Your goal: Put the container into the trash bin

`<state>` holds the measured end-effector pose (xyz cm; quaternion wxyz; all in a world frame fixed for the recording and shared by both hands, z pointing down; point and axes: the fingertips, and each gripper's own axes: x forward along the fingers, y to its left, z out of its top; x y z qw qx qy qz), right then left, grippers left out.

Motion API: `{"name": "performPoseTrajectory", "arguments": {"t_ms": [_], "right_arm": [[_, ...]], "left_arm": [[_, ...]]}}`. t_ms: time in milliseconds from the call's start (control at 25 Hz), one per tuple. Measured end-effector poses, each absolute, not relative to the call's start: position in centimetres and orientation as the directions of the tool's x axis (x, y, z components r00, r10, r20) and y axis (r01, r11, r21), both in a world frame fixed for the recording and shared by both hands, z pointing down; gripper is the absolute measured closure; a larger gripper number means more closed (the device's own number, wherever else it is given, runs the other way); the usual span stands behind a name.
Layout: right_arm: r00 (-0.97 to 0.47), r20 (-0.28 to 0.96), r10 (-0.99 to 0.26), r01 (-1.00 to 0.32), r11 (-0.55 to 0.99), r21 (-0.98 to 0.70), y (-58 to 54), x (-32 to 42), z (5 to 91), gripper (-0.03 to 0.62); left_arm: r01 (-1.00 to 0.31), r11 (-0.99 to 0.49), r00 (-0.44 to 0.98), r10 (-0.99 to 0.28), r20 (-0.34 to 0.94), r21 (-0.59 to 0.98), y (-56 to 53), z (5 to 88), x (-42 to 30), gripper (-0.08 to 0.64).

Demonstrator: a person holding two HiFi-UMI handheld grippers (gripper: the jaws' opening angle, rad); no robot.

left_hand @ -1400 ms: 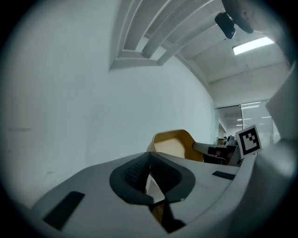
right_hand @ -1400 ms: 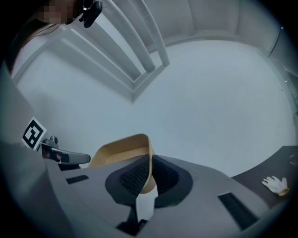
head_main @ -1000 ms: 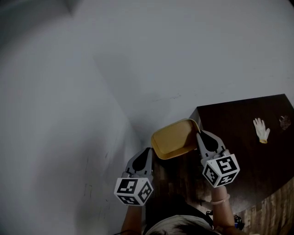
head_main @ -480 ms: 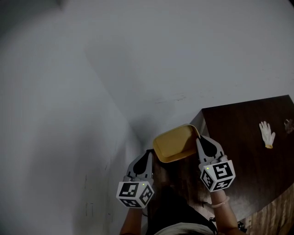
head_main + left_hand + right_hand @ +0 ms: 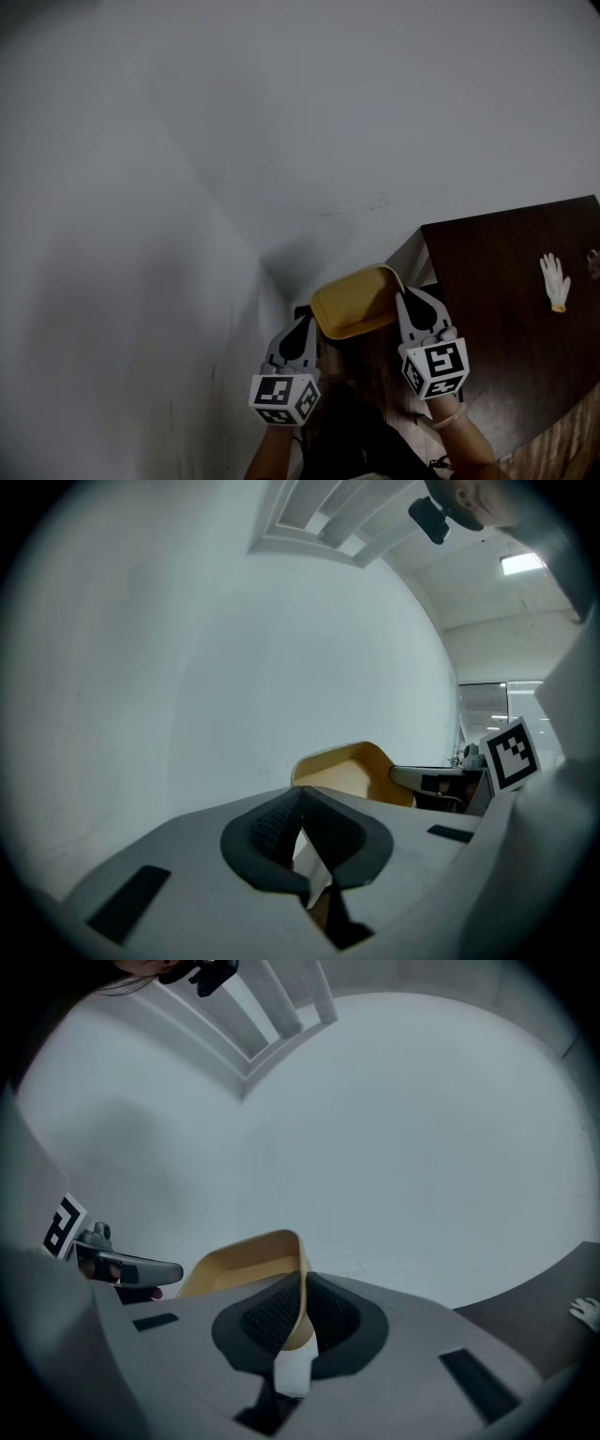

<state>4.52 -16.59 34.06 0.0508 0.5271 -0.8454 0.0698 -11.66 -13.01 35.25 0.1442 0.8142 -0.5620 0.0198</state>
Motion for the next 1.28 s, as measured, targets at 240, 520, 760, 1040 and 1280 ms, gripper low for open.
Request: {"name": "performPoseTrajectory", "arguments": {"t_ms": [240,520,760,1040,1280], "right_arm": [[-0.43,0.207,-0.879,-0.9,0.435,-0.022,-19.6,3.7,37.5,0.569],[-0.423,0.279,-0.862,-0.896,0.443,0.01,-22.0,2.9,42.3,0.569],[-0.417,0.319,-0.851,-0.887,0.457,0.061,-24.3,1.3,46.5,0.569],[-0.41,0.366,-0.835,-0.87,0.479,0.117,-26.6,-0.1,51.2,0.569],[-0.402,0.418,-0.815,-0.855,0.497,0.146,-27.6,-1.4,55.7,0.569]], "left_arm": [[-0.915,-0.333,0.382,-0.896,0.225,0.227,-16.1,38.6,-11.6,0.54],[-0.917,-0.337,0.387,-0.882,0.269,0.215,-18.3,43.1,-12.1,0.54],[-0.91,-0.321,0.391,-0.875,0.286,0.261,-20.6,47.3,-13.2,0.54],[-0.913,-0.288,0.374,-0.873,0.312,0.289,-22.6,52.0,-14.7,0.54],[-0.915,-0.258,0.36,-0.868,0.342,0.31,-23.5,56.0,-16.2,0.54]]}}
